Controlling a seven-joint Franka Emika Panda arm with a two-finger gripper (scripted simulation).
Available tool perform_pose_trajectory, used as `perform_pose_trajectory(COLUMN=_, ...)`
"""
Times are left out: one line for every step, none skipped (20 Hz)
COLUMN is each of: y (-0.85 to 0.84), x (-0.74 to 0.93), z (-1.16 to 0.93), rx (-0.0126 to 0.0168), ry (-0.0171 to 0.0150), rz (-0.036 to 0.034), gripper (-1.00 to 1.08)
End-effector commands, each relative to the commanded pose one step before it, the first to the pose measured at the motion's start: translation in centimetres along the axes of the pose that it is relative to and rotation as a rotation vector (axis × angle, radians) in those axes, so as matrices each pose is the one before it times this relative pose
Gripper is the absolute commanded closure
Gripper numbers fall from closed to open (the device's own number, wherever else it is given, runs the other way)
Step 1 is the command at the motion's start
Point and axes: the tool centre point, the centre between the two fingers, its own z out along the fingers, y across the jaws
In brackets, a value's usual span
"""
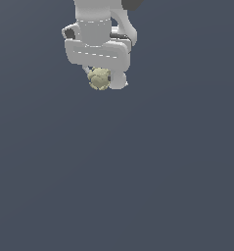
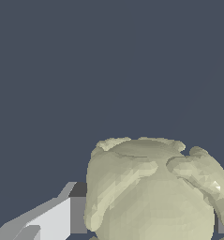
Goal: Pick up the object and move it to a goal position.
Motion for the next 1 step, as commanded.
perform_pose_trajectory(y=0.056, x=-0.026, z=-0.217, rx=-0.00087, ry=-0.00079, rz=-0.00092, gripper=1.08)
